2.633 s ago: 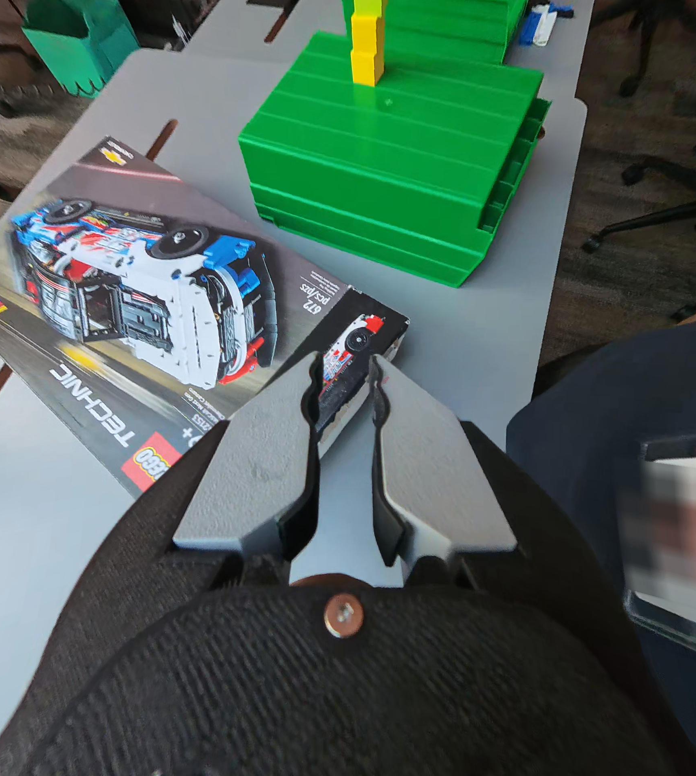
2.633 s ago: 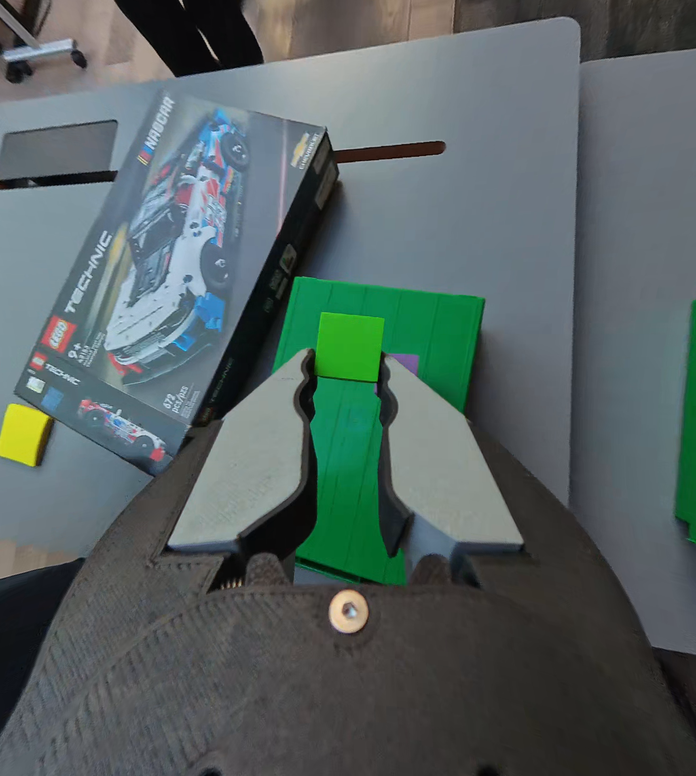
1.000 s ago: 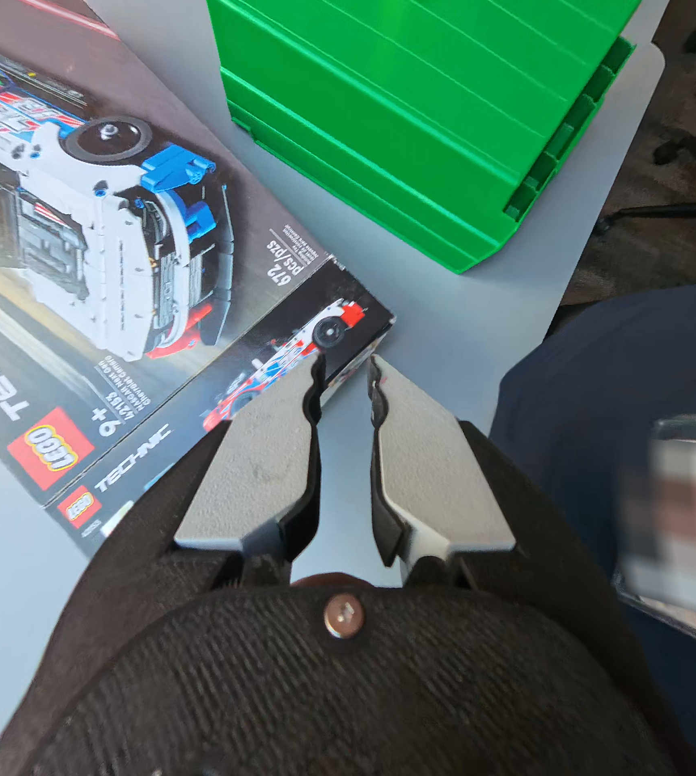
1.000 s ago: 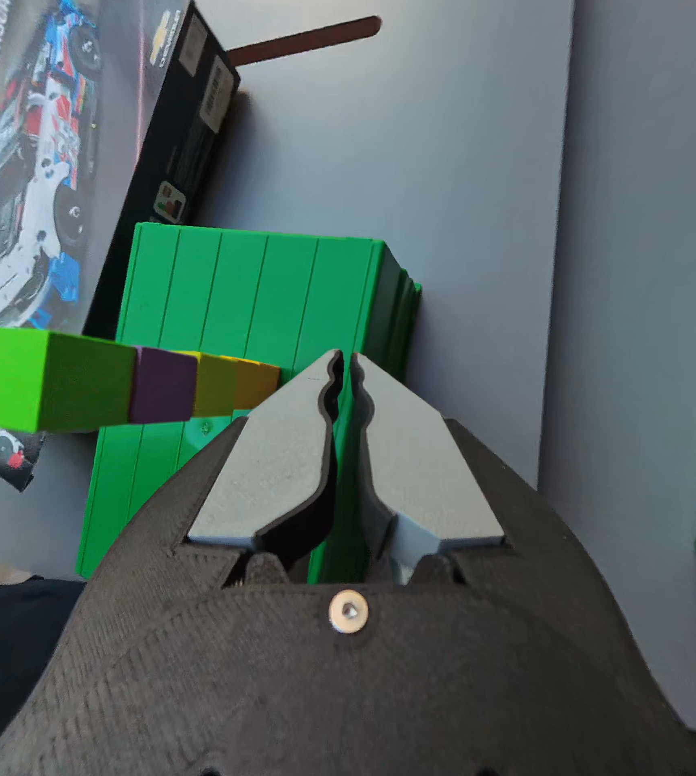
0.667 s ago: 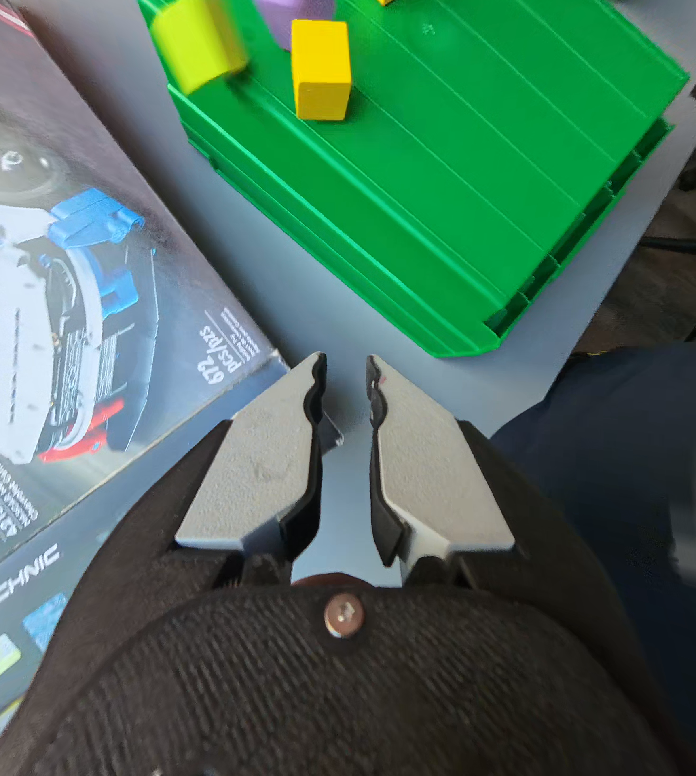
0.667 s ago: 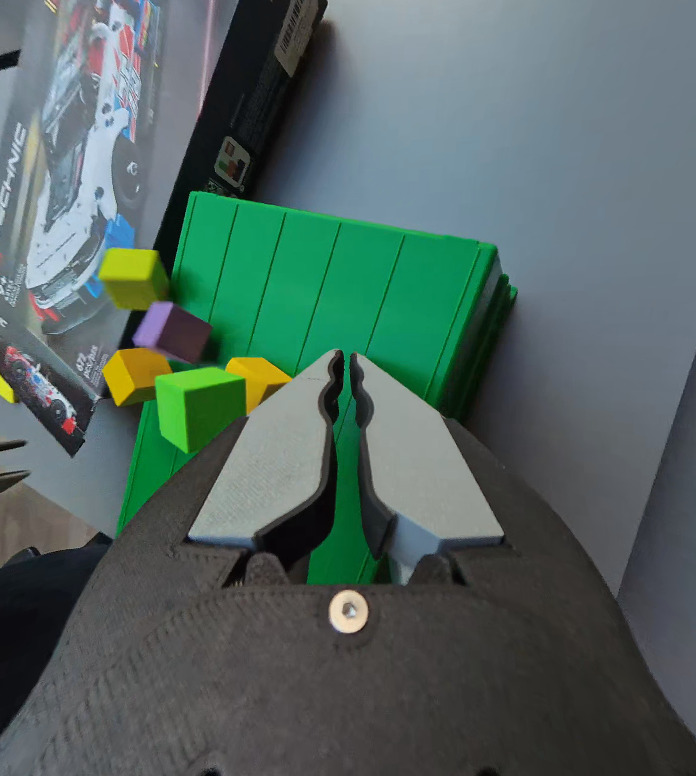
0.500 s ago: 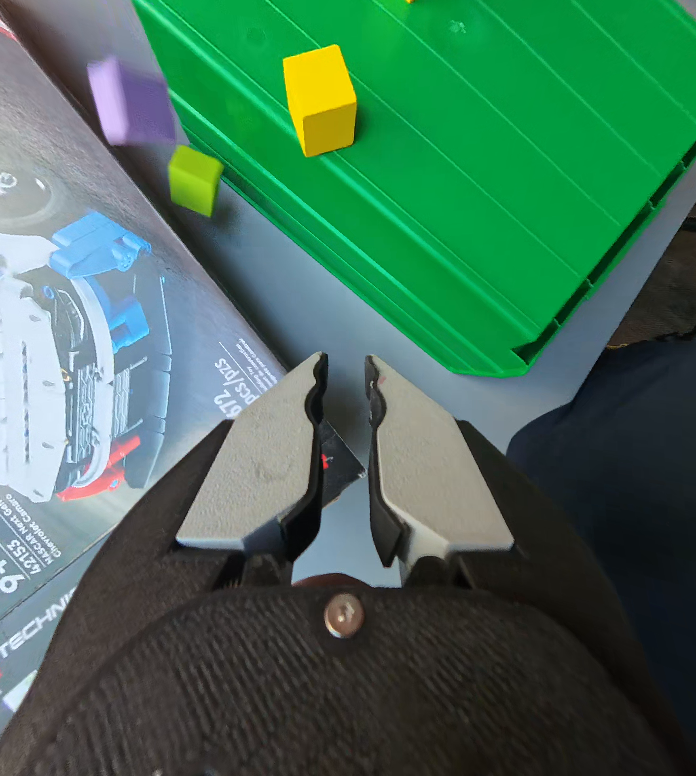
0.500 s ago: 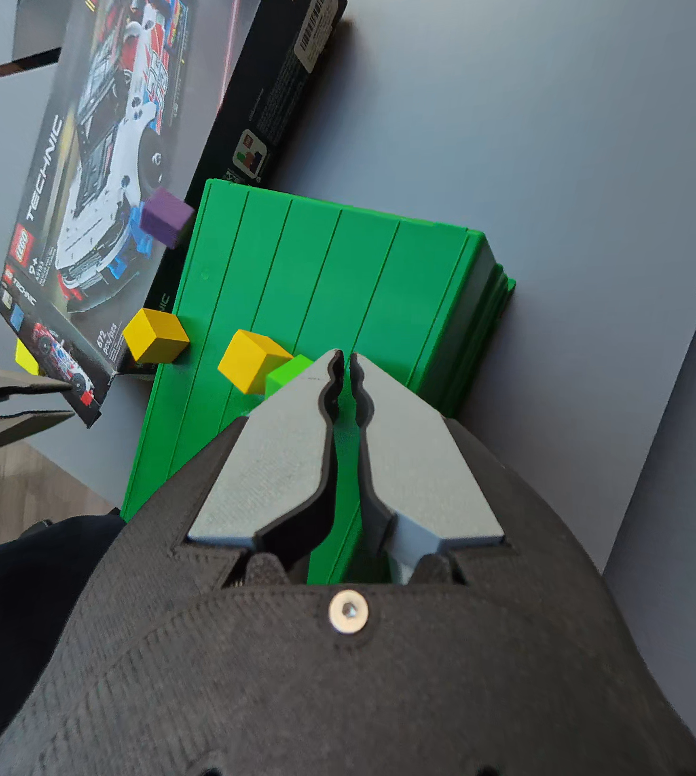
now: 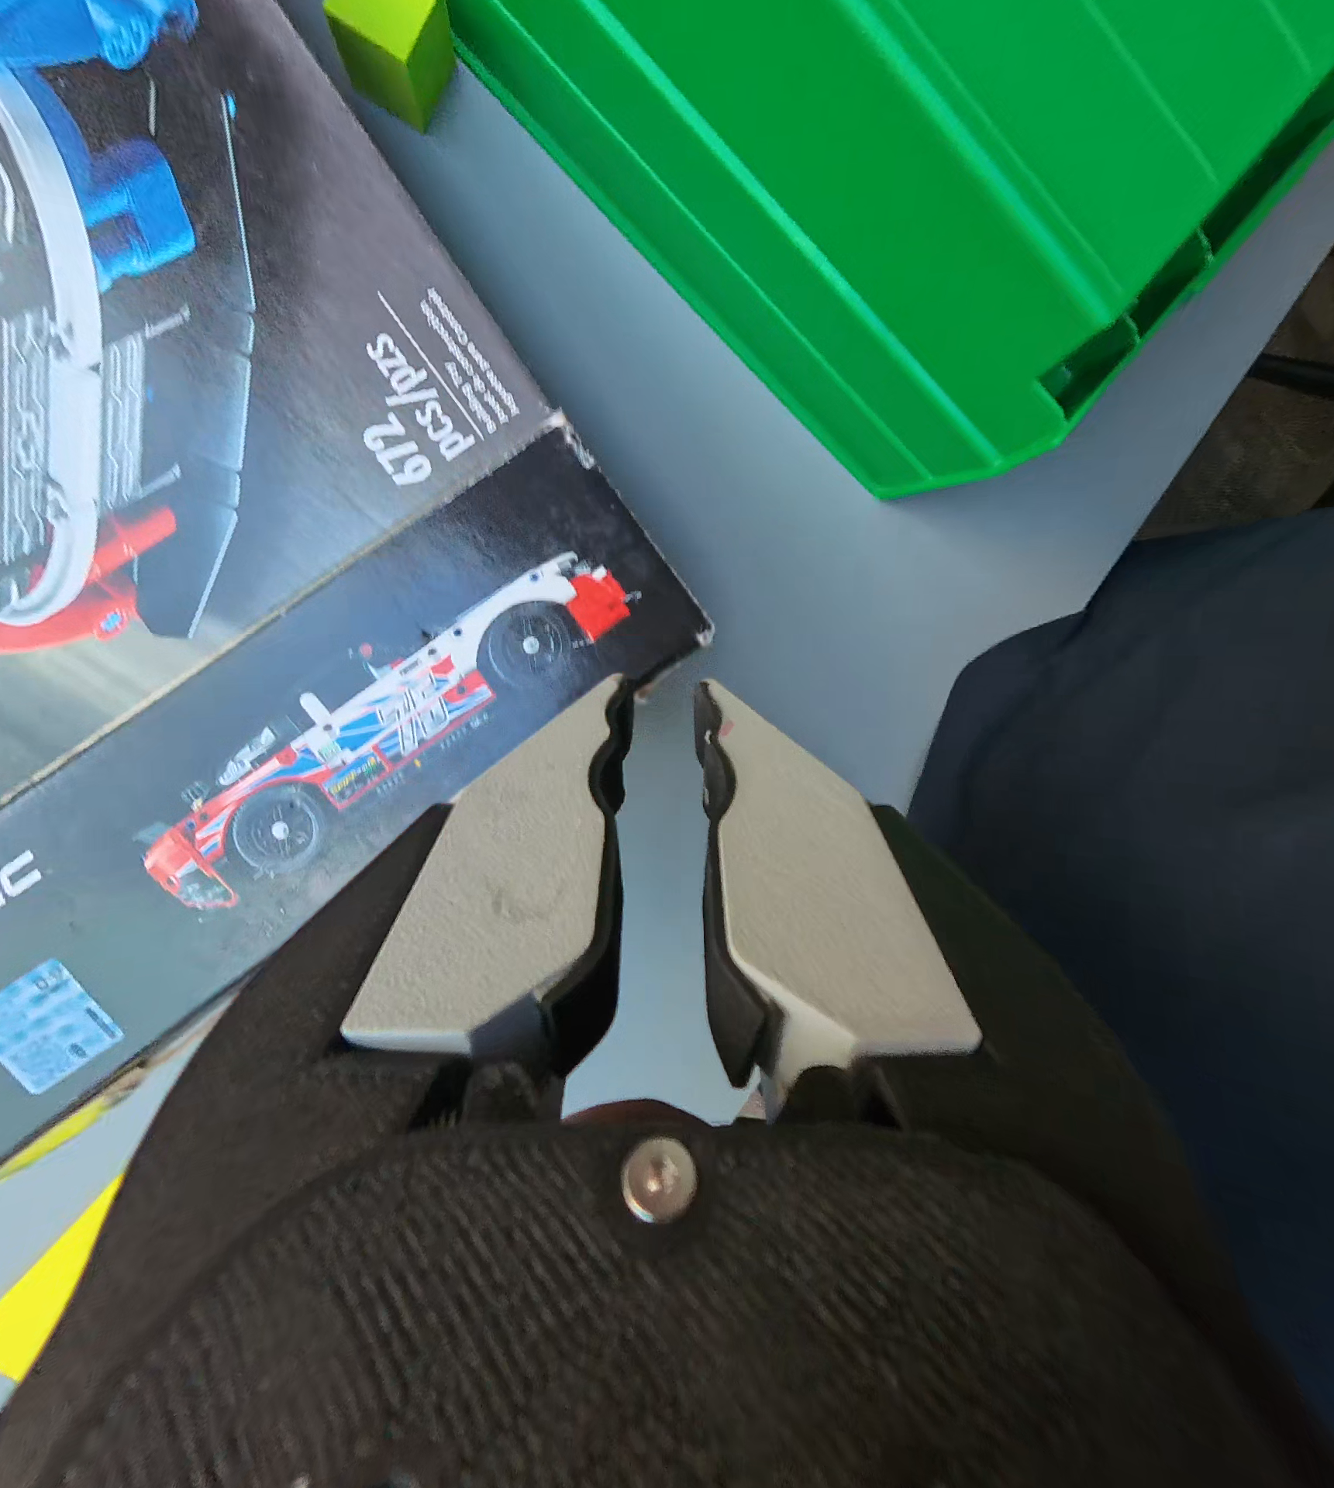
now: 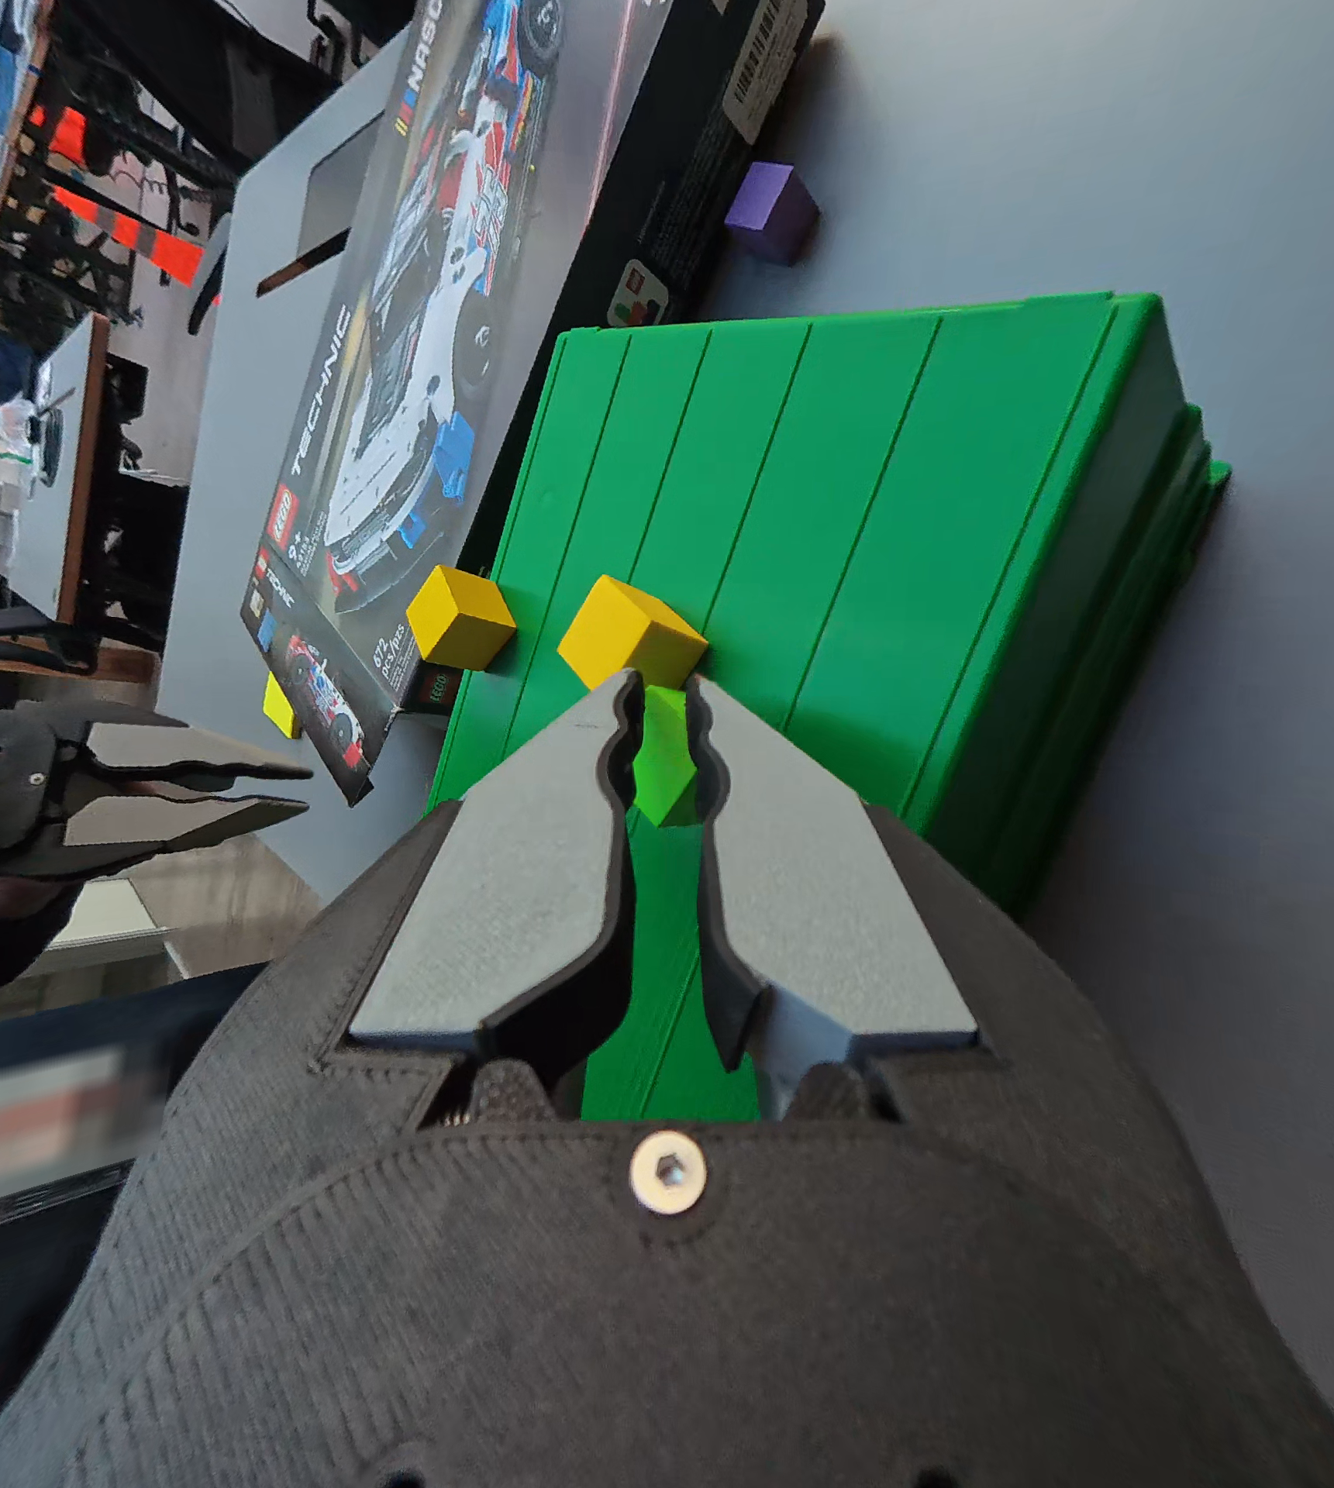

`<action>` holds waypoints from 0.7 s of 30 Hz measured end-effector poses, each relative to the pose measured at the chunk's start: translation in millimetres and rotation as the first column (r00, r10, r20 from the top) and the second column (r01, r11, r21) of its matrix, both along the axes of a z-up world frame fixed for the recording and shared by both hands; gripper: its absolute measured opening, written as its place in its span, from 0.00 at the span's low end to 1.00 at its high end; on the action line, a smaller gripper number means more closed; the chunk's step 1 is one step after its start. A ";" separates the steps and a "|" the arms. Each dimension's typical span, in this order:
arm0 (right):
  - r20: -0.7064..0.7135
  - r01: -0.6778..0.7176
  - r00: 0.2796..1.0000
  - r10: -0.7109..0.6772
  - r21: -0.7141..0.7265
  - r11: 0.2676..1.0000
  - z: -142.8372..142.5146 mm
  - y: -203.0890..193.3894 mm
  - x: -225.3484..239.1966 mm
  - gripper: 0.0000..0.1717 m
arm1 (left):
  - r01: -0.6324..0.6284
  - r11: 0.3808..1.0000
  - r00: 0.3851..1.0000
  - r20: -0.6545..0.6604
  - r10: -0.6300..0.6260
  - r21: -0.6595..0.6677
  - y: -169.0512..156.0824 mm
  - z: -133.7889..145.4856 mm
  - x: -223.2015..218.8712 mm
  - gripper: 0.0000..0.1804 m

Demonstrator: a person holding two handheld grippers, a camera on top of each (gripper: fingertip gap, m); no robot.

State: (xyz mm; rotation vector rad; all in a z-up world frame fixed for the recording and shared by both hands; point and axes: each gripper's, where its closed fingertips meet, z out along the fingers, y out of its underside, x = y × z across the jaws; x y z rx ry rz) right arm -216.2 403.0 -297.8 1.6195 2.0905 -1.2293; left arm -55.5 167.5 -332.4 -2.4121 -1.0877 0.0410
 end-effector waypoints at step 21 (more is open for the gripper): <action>-0.615 0.250 0.767 0.183 0.550 0.797 122.6 -70.1 22.5 0.00 | 0.033 0.988 0.981 -0.192 -0.004 0.152 -130.6 -4.4 50.5 0.00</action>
